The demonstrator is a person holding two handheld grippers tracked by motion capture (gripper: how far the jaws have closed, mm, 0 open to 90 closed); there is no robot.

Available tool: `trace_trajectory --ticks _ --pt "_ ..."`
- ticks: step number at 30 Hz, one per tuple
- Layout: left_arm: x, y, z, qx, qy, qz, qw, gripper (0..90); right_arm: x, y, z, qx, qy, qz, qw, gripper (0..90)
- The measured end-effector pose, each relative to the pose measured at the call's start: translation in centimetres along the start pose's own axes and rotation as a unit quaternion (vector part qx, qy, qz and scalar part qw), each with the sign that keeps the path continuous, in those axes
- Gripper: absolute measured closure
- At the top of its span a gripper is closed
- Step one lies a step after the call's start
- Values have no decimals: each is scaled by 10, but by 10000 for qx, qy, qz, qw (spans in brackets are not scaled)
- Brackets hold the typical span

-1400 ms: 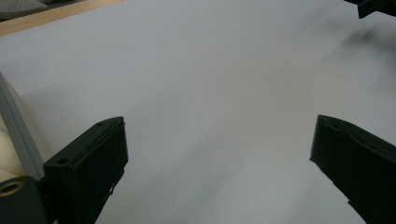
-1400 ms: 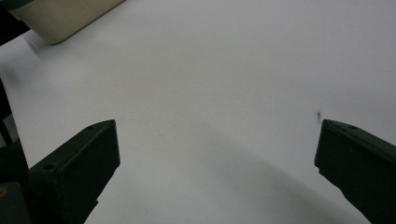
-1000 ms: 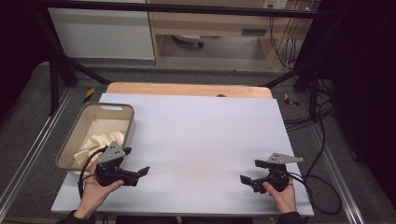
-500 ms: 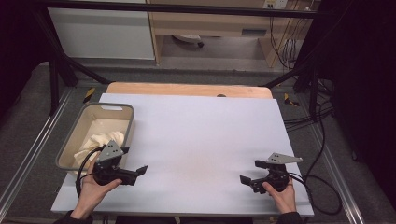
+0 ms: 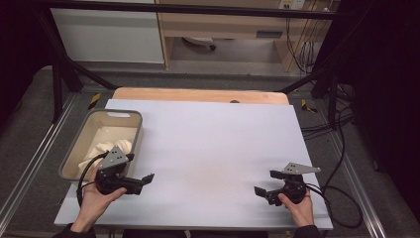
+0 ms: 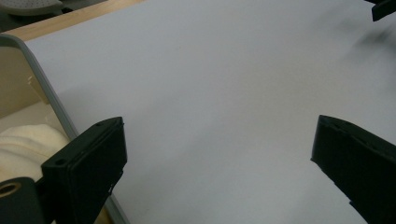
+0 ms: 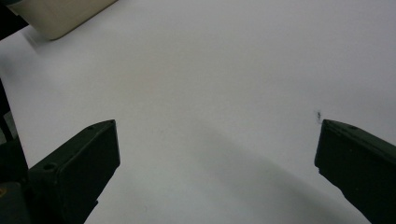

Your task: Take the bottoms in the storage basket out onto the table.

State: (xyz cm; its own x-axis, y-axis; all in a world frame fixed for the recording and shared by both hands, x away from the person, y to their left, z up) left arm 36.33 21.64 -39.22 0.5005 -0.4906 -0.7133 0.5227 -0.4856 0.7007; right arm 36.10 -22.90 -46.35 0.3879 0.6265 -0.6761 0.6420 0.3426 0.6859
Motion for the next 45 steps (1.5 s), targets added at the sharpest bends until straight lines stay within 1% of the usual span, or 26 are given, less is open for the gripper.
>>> trace_trajectory --ticks 5,12,18,24,36,45 --pt "-2 2 -2 -7 26 -7 10000 29 0 0 0 -1 2 -6 10000 5" --pt "-11 9 -7 23 99 21 9999 28 0 0 0 -2 2 0 10000 5" --pt "-15 12 -11 31 151 21 9999 26 0 0 0 2 10 3 10000 5" --pt "-20 14 -18 2 246 3 9997 23 0 0 0 -1 9 1 10000 5" --pt "-29 14 -32 -60 377 -18 9993 21 0 0 0 10 11 6 10000 5" --pt "-35 11 -43 -149 488 -52 9987 17 0 0 0 13 6 0 10000 5"
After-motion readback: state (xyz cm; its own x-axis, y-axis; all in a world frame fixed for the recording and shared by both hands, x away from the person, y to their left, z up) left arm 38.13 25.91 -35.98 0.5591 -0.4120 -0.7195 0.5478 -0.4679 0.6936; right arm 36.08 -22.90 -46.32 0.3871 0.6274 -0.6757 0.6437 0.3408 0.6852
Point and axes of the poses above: each handheld gripper's, and its own axes: x roughly forward along the jaws, y roughly out of its top, z roughly to its right, the point moved 5 cm from there along x, roughly forward along the jaws, and after that the axes turned 11 degrees about -z, right-handed, at the moved point
